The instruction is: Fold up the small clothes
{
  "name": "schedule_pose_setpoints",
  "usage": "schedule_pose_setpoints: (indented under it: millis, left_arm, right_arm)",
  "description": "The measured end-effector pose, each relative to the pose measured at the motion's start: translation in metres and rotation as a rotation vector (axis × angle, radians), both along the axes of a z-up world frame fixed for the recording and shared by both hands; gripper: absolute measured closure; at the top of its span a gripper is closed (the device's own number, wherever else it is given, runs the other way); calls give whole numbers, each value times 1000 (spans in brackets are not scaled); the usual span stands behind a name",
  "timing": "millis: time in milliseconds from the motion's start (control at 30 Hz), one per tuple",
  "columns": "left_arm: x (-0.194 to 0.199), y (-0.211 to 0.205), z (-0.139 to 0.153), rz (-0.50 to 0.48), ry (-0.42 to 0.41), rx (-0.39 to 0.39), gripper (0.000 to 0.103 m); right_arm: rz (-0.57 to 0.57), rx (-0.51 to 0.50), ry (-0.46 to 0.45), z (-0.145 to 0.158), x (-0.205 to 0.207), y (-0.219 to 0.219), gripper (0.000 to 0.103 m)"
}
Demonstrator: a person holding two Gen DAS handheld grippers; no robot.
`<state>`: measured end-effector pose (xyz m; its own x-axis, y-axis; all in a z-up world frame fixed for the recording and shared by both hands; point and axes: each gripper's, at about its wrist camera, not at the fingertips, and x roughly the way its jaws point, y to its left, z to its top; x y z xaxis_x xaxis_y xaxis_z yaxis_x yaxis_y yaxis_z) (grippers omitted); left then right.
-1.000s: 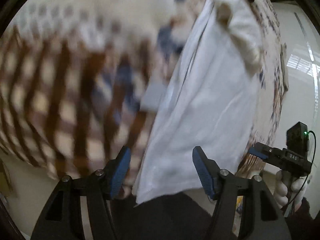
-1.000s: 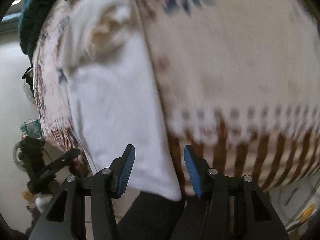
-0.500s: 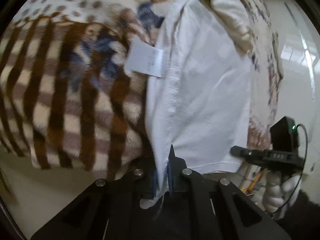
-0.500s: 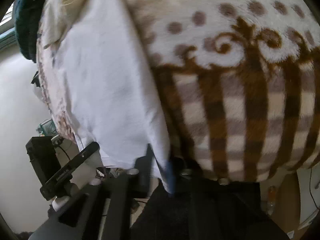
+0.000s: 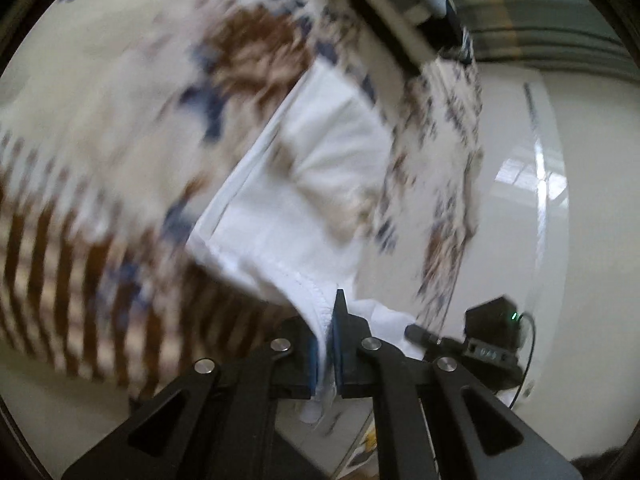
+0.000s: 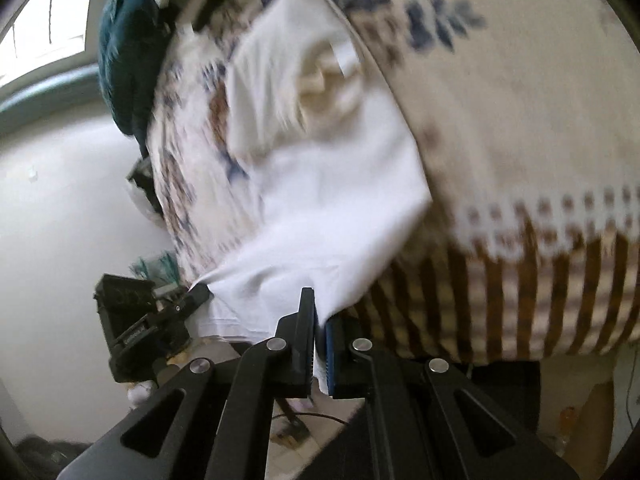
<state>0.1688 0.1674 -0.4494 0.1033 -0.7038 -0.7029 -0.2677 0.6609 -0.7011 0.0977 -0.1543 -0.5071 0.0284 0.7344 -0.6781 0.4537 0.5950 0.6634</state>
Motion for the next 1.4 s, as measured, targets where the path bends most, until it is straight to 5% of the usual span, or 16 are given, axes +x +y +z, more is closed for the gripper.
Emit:
schedule_pose_setpoints:
  millis: [267,333,467,567,700,800,967,1033,1067,1267,1400]
  left_arm:
    - [153,-18,-46,90,11,-66,94]
    - [179,-17,-59,110,31,-71,70]
    - [200,-8,-60,131,-4,-77,60]
    - [203,-2,-52,86,-49,19,59]
    - [197,-6,-54,-23,-87,191,53]
    - [196,-17,-73,-93,-52,223,53]
    - [209,-30,-109,-99,-35,228,57]
    - [211,-30,-104,-68,-76,244,101]
    - [211,-31,-100,-65,-91,263,101]
    - [212,-19,-93,-30,-122,285,101]
    - [226,-18,-117,-55,-70,271,101]
  right_arm:
    - [-196,3,-36,-15,126,-44,97]
    - [-292,25,-25,-29,164,-57,94]
    - [-386,40,-65,-32,204,-71,54]
    - [-353,2,-125,-21,220,-72,43]
    - [-191,-140,-127,-19,225,-58,43]
    - [-64,-248,-107,-29,214,-51,43]
    - [-68,-207,-39,-71,215,-48,43]
    - [-104,-210,-47,-81,223,-49,63]
    - [-123,-249,-83,-78,226,-49,97]
    - [-116,-380,-202,-50,238,-37,101]
    - [-118,-418,-166,-56,250,-38,101]
